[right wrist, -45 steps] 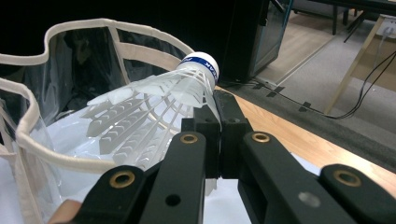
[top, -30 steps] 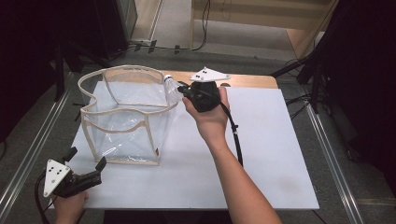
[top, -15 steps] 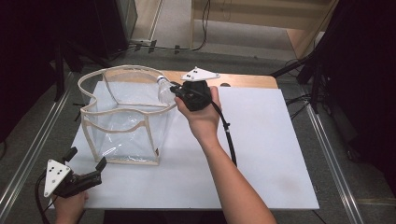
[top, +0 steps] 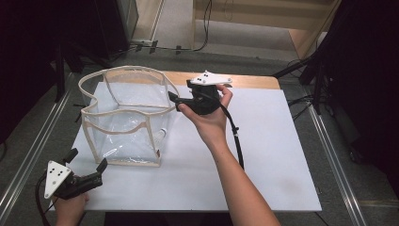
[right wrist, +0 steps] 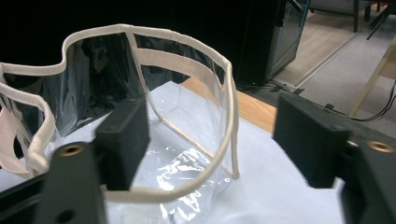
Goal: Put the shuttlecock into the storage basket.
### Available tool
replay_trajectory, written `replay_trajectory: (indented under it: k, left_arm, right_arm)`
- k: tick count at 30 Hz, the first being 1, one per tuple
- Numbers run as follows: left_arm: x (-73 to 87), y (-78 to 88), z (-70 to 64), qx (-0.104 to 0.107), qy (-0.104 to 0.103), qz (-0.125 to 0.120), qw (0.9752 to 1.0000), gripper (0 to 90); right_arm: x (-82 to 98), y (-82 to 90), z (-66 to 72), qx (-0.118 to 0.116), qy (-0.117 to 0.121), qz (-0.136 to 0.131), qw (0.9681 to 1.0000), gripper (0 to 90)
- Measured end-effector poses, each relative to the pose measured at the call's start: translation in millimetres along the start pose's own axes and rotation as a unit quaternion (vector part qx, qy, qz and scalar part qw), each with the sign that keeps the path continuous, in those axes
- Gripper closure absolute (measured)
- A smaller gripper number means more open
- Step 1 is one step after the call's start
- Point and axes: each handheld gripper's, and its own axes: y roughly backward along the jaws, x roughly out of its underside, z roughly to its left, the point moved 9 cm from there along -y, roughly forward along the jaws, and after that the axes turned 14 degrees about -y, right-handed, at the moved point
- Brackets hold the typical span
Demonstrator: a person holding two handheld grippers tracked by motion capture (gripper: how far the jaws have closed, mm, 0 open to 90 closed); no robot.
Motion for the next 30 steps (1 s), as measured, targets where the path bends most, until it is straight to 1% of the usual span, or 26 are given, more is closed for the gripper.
replay_trajectory:
  k: [1, 2, 3, 4, 5, 8, 11, 16, 20, 26, 30]
  left_arm:
    - [0.2, 0.0, 0.0, 0.0, -0.001, 0.001, 1.0, 0.0]
    - [0.2, 0.1, -0.2, 0.0, -0.001, 0.001, 1.0, 0.0]
    - [0.1, 0.3, -0.6, 0.001, -0.002, 0.001, 1.0, 0.0]
    - [0.1, 0.5, -0.6, 0.003, -0.003, 0.0, 1.0, 0.0]
    - [0.0, 0.5, -0.5, 0.003, -0.002, -0.001, 1.0, 0.0]
    - [0.1, 0.6, 0.1, 0.002, -0.001, -0.001, 1.0, 0.0]
    - [0.1, 0.1, -0.5, 0.002, -0.003, 0.0, 1.0, 0.0]
    - [0.2, 0.2, -0.6, 0.002, -0.003, 0.001, 1.0, 0.0]
    - [0.1, 0.5, -0.7, 0.003, -0.003, 0.0, 1.0, 0.0]
    - [0.1, 0.5, -0.6, 0.003, -0.002, -0.001, 1.0, 0.0]
    - [0.2, 0.2, -1.0, 0.002, -0.004, 0.001, 1.0, 0.0]
  right_arm:
    - [3.1, 3.1, -1.8, -0.006, 0.002, -0.001, 1.0, 8.3]
    - [3.1, 3.1, -1.8, -0.006, 0.002, -0.001, 1.0, 8.3]
    - [4.9, 5.1, -2.7, -0.01, 0.004, -0.001, 0.9999, 5.7]
    - [7.8, 9.2, -5.1, -0.015, 0.005, -0.003, 0.9999, 0.0]
    - [7.8, 9.2, -5.1, -0.015, 0.005, -0.003, 0.9999, 0.0]
    - [12.0, 16.9, -9.3, -0.015, 0.007, -0.007, 0.9998, 0.0]
    - [16.1, 22.9, -13.5, -0.013, 0.014, -0.013, 0.9997, 0.0]
    - [27.1, 31.3, -19.5, -0.012, 0.022, -0.011, 0.9996, 0.0]
    - [34.3, 38.6, -25.5, -0.013, 0.016, -0.015, 0.9997, 0.0]
    - [45.6, 49.2, -35.8, -0.023, 0.017, -0.015, 0.9995, 0.0]
    - [51.8, 55.1, -43.3, -0.019, 0.014, -0.017, 0.9996, 0.0]
